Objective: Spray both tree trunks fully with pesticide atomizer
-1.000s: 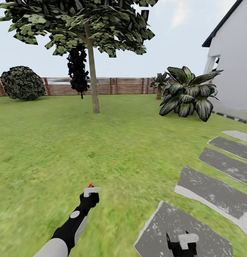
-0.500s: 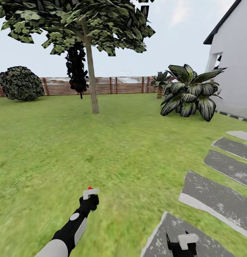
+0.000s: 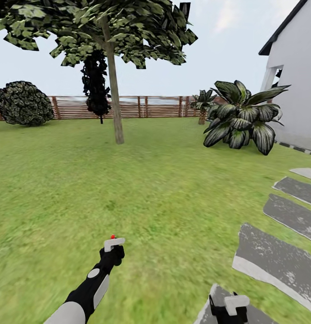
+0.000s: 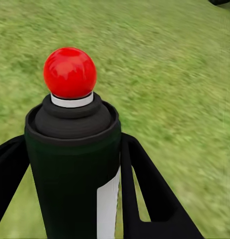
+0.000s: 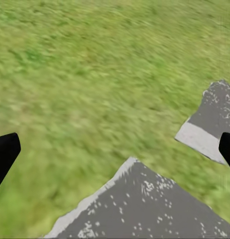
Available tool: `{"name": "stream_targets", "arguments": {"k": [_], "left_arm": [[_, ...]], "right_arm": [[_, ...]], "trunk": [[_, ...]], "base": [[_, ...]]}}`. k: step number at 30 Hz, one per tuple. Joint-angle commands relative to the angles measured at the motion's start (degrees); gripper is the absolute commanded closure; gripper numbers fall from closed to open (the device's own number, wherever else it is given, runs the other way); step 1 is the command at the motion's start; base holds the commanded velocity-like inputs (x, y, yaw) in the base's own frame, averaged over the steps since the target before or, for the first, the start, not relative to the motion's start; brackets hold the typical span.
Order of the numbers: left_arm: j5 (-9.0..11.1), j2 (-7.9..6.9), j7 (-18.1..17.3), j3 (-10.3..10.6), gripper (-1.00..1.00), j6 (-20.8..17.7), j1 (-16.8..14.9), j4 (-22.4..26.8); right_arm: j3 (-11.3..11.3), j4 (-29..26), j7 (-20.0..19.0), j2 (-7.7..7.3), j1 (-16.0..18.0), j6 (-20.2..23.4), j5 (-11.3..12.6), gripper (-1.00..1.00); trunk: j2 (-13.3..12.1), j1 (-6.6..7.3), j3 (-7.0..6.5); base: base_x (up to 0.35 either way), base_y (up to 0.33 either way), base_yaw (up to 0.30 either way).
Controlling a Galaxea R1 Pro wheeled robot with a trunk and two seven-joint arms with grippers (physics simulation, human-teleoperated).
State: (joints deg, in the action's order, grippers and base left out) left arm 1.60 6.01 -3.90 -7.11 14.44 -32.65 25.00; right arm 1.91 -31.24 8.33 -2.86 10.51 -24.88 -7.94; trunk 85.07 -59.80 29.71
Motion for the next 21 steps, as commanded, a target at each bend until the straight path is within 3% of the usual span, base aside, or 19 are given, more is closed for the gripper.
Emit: {"name": "stream_targets", "arguments": {"k": [1,21], "left_arm": [[0.2,0.05,-0.4,-0.4,1.00,0.1,0.0,0.0],[0.2,0.05,-0.4,-0.4,1.00,0.1,0.0,0.0]], "right_arm": [[0.2,0.0,0.6,-0.04,0.0,0.0,-0.6,-1.00],[0.2,0.4,0.5,0.05,0.0,0.0,-0.6,-1.00]], "trunk": [[0.0,-0.03,0.06],[0.0,-0.03,0.06]], "base": [[0.350,0.087,0.000],[0.347,0.143,0.000]]}}
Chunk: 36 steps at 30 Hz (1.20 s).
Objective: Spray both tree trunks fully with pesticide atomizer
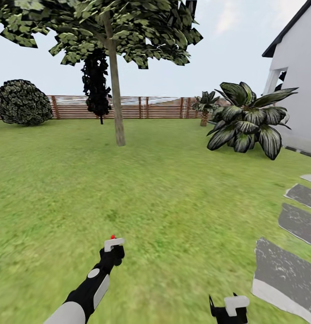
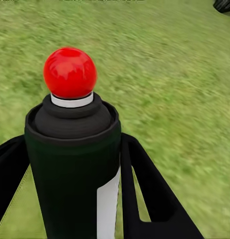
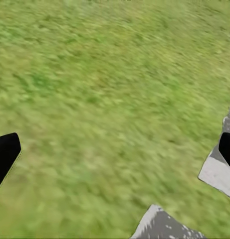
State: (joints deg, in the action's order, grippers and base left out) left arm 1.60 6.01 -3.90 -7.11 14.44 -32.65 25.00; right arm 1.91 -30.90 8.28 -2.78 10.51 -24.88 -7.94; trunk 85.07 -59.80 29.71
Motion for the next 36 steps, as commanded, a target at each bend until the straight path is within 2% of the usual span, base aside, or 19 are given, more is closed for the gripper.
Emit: {"name": "stream_targets", "arguments": {"k": [1,11,28,36], "left_arm": [[0.2,0.05,-0.4,-0.4,1.00,0.1,0.0,0.0],[0.2,0.05,-0.4,-0.3,1.00,0.2,0.0,0.0],[0.2,0.05,-0.4,-0.3,1.00,0.1,0.0,0.0],[0.2,0.05,-0.4,-0.3,1.00,0.1,0.0,0.0]], "right_arm": [[0.2,0.0,0.6,-0.04,0.0,0.0,-0.6,-1.00],[0.2,0.1,0.6,-0.04,0.0,0.0,-0.6,-1.00],[0.2,0.1,0.6,-0.04,0.0,0.0,-0.6,-1.00],[0.2,0.1,0.6,-0.04,0.0,0.0,-0.6,-1.00]], "trunk": [[0.0,-0.03,0.06],[0.0,-0.03,0.06],[0.0,-0.03,0.06],[0.0,-0.03,0.06]], "base": [[0.339,0.175,0.000],[0.340,0.130,0.000],[0.348,0.014,0.000],[0.350,0.104,0.000]]}}
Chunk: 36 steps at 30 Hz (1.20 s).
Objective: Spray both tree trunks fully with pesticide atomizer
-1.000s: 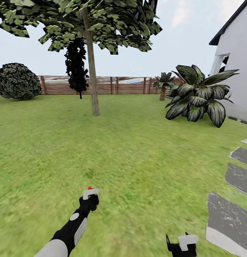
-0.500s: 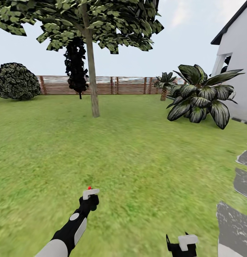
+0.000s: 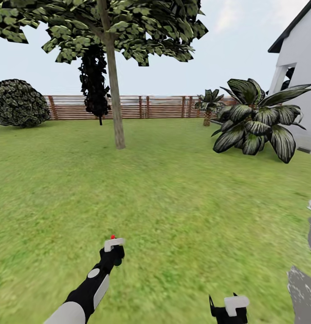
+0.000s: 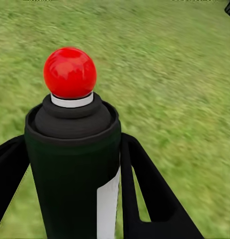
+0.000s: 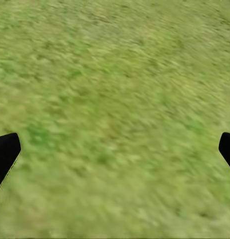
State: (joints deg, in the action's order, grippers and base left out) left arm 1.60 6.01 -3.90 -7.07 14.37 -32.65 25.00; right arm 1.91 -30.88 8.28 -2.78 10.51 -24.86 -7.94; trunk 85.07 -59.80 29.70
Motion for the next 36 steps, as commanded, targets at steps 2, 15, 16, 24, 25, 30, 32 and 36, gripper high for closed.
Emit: {"name": "stream_targets", "arguments": {"k": [2,15,16,24,25,30,32,36], "left_arm": [[0.2,0.05,-0.4,-0.4,1.00,0.1,0.0,-0.1],[0.2,0.05,-0.4,-0.4,1.00,0.1,0.0,0.0],[0.2,0.05,-0.4,-0.4,1.00,0.1,0.0,0.0],[0.2,0.05,-0.4,-0.4,1.00,0.1,0.0,0.0],[0.2,0.05,-0.4,-0.4,1.00,0.1,0.0,0.0],[0.2,0.05,-0.4,-0.4,1.00,0.1,0.0,0.0],[0.2,0.05,-0.4,-0.4,1.00,0.0,0.0,0.0],[0.2,0.05,-0.4,-0.4,1.00,0.0,0.0,0.0]], "right_arm": [[0.2,0.0,0.6,-0.04,0.0,0.0,-0.6,-1.00],[0.3,0.6,0.6,0.04,0.0,0.0,-0.6,-1.00],[0.3,0.7,0.6,0.06,0.0,0.0,-0.6,-1.00],[4.6,1.3,0.6,0.21,0.0,0.0,-0.6,-1.00],[5.4,1.3,0.6,0.22,0.0,0.0,-0.6,-1.00],[6.5,1.3,0.6,0.23,0.0,-0.1,-0.6,-1.00],[6.6,1.3,0.6,0.23,0.0,-0.1,-0.6,-1.00],[6.7,1.8,0.6,0.23,0.0,0.0,-0.6,-1.00]], "trunk": [[0.0,-0.03,0.06],[0.0,-0.03,0.06],[0.0,-0.03,0.06],[0.0,-0.03,0.06],[0.0,-0.03,0.06],[0.0,-0.03,0.06],[0.0,-0.03,0.06],[0.0,-0.03,0.06]], "base": [[0.350,0.137,0.000],[0.350,0.136,0.000],[0.350,0.122,0.000],[0.350,0.106,0.000],[0.350,0.100,0.000],[0.350,0.099,0.000],[0.350,0.098,0.000],[0.350,0.098,0.000]]}}
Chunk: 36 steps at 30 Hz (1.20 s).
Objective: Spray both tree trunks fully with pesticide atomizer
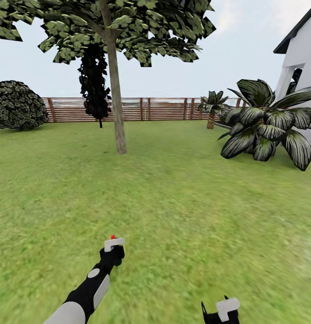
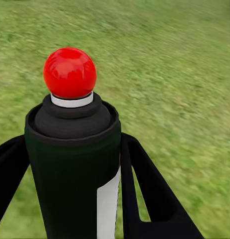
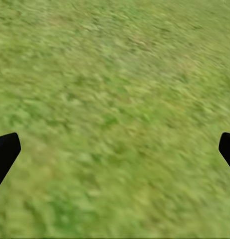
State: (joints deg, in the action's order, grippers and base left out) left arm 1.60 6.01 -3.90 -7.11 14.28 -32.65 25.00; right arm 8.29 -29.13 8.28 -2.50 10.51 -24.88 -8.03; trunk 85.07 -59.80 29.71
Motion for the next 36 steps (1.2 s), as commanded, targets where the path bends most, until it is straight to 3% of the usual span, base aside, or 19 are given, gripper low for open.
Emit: {"name": "stream_targets", "arguments": {"k": [1,36], "left_arm": [[0.1,0.05,-0.4,-0.4,1.00,0.1,0.0,0.0],[0.1,-0.17,-0.4,-0.4,1.00,0.1,0.0,-0.5]], "right_arm": [[0.3,0.2,0.6,-0.05,0.0,0.0,-0.5,-1.00],[0.2,0.6,0.7,-0.14,0.0,-0.1,-0.5,-1.00]], "trunk": [[0.0,-0.03,0.06],[0.0,-0.03,0.06]], "base": [[0.350,0.098,0.000],[0.350,0.098,0.000]]}}
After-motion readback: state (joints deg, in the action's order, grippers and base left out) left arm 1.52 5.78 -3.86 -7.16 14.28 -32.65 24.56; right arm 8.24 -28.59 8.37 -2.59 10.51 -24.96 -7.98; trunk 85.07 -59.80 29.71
